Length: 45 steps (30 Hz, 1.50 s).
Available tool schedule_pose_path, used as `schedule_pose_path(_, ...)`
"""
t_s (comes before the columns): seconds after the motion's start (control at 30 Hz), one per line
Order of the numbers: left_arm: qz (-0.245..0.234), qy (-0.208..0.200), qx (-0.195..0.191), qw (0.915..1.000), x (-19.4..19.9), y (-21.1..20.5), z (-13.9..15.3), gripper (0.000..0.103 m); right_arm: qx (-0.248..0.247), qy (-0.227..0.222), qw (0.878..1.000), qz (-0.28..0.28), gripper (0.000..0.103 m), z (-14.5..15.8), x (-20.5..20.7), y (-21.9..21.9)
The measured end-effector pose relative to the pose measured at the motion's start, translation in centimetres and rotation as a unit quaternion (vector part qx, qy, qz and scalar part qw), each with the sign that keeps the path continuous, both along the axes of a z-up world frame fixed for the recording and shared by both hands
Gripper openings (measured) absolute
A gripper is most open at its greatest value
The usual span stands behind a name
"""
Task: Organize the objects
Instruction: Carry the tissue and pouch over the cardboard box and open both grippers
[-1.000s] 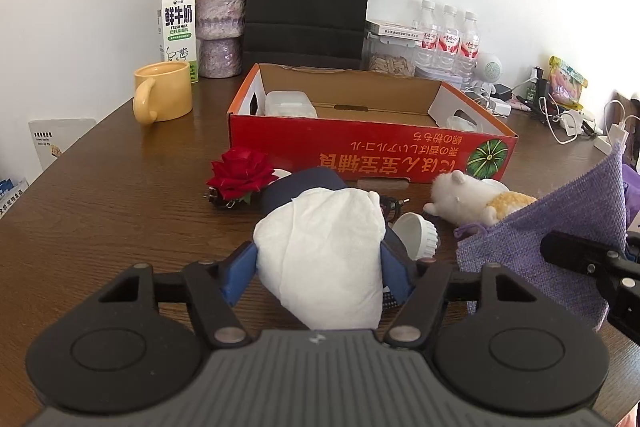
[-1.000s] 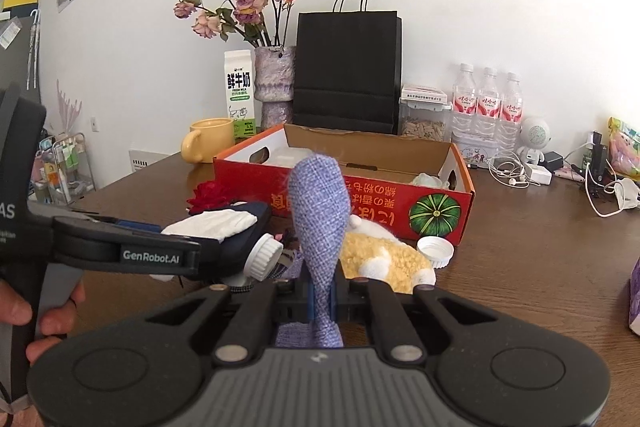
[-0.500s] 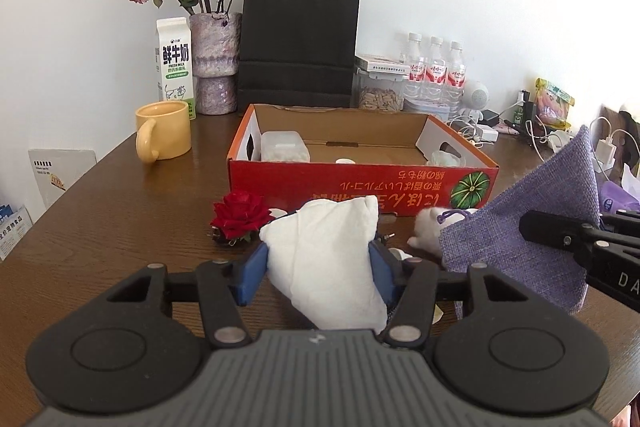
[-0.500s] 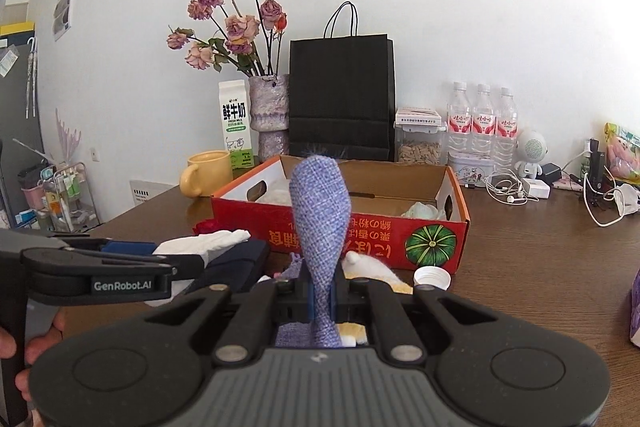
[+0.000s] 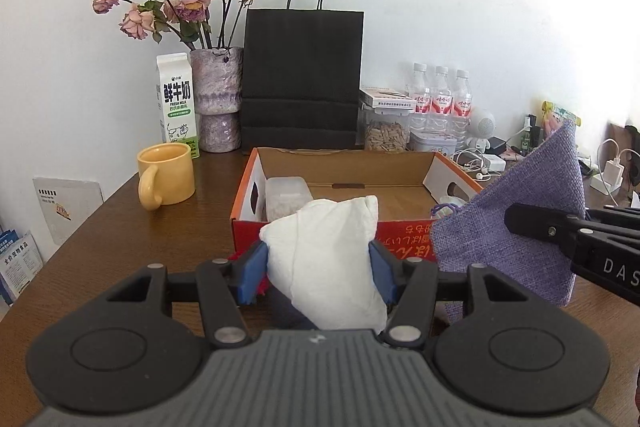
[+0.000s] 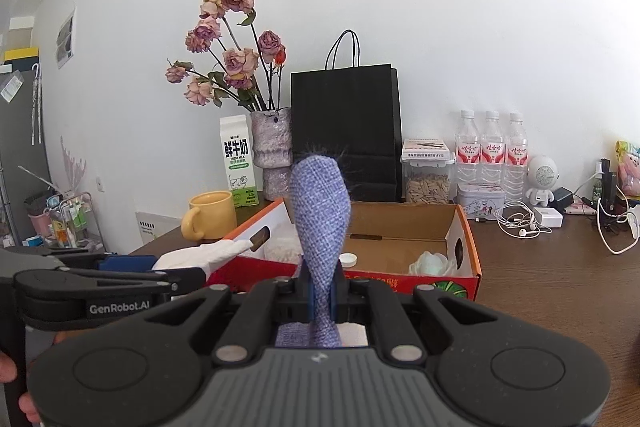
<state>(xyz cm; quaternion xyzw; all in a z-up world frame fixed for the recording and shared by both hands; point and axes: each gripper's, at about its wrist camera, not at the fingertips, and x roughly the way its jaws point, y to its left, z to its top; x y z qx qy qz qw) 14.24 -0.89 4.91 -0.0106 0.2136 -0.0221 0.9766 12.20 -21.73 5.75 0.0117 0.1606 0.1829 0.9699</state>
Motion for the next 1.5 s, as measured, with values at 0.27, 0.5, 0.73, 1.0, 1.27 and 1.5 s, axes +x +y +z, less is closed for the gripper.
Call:
schedule_pose_path(0.27, 0.004, -0.009, 0.0, 1.0, 3.7, -0.6, 1.1, 0.057, 0.019, 0.0, 1.0, 0.012, 0.006, 0.7, 4.1, 0.4)
schedule_pose_path(0.5, 0.008, -0.017, 0.001, 0.9998, 8.0, -1.1, 1.5, 0.057, 0.036, -0.004, 0.999, 0.018, 0.006, 1.5, 8.7, 0.5)
schedule_pose_path(0.73, 0.011, -0.01, -0.003, 0.9999, 13.1, -1.7, 0.5, 0.057, 0.052, 0.013, 0.998, 0.023, 0.006, 0.6, 14.6, 0.5)
schedule_pose_path(1.0, 0.016, -0.007, -0.004, 0.9998, 17.9, -2.6, -0.2, 0.057, 0.075, 0.049, 0.996, 0.022, 0.006, -1.0, 20.7, 0.0)
schedule_pose_path(1.27, 0.013, 0.021, 0.005, 0.9997, 20.5, -2.8, -1.7, 0.059, 0.063, 0.087, 0.994, 0.012, 0.007, -3.0, 23.7, -0.3)
schedule_pose_path(1.5, 0.019, 0.034, 0.008, 0.9992, 20.9, -2.4, -2.3, 0.081, 0.008, 0.117, 0.993, -0.023, 0.03, -4.2, 24.5, 0.0)
